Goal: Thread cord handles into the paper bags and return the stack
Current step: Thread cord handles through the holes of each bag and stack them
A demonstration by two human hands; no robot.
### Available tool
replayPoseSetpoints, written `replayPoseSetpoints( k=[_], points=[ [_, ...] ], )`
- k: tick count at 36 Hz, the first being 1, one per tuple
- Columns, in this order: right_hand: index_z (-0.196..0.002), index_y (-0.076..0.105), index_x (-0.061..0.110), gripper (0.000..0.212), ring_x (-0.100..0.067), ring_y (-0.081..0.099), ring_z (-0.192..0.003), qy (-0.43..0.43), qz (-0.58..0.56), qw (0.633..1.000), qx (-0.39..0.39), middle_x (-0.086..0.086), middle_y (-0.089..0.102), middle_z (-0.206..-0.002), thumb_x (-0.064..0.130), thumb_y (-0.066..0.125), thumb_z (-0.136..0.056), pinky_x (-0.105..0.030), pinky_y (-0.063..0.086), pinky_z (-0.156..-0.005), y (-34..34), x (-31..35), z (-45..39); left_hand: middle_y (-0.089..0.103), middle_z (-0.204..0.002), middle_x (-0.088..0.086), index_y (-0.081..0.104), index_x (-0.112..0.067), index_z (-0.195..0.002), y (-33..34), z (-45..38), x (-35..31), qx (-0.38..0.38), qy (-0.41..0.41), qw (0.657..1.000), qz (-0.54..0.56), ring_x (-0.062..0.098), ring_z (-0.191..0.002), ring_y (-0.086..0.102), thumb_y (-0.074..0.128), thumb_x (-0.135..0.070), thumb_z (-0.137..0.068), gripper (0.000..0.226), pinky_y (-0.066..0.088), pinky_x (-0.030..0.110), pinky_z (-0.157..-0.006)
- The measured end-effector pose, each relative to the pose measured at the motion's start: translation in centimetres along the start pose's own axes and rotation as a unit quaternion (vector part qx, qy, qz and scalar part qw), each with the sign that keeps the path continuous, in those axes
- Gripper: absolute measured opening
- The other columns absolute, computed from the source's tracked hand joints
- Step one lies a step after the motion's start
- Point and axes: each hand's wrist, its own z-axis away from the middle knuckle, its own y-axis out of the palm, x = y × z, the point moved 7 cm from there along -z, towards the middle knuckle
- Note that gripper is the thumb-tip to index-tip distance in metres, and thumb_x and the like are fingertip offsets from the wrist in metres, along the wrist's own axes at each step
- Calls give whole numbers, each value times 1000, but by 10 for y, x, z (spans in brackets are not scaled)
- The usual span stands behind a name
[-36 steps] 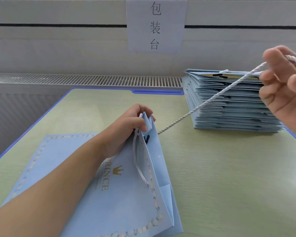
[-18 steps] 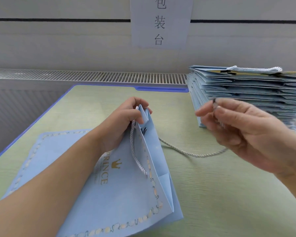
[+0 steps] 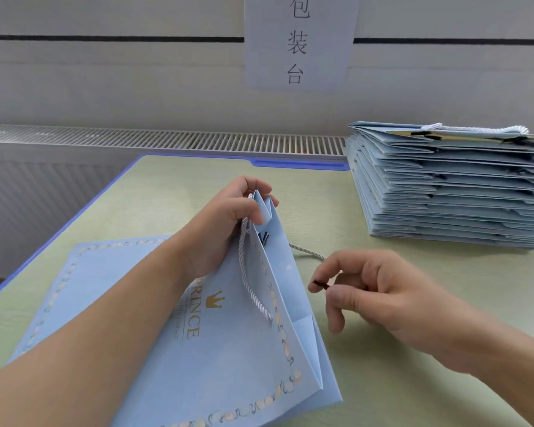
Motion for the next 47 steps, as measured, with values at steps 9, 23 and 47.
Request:
replayPoseSetpoints(
  k=[9,23,47],
  points=[
    [-68,66,23,19,-5,32,-43,-4,100,995,-10,17,45,-43,18,66,-87,-12,27,-46,11,4,4,57,-96,3,53,-16,-98,-1,-1,0,5,8,1000,12,13,-66,56,44,-6,-53,47,48,24,-57],
    [-80,71,17,15,-5,32,-50,-68,135,989,4,14,49,-57,11,59,-87,-15,28,-50,28,8,2,59,-93,2,53,-15,-97,1,-1,-1,1,10,1000,15,15,-66,54,45,-5,-52,47,44,27,-59],
    [-96,49,10,35,-18,60,-57,-3,-312,950,12,-17,66,-75,14,64,-64,-21,49,-50,32,1,5,57,-94,2,53,-15,-98,1,-1,1,-4,1,1000,-2,16,-69,51,45,-4,-52,48,42,29,-61]
  ],
)
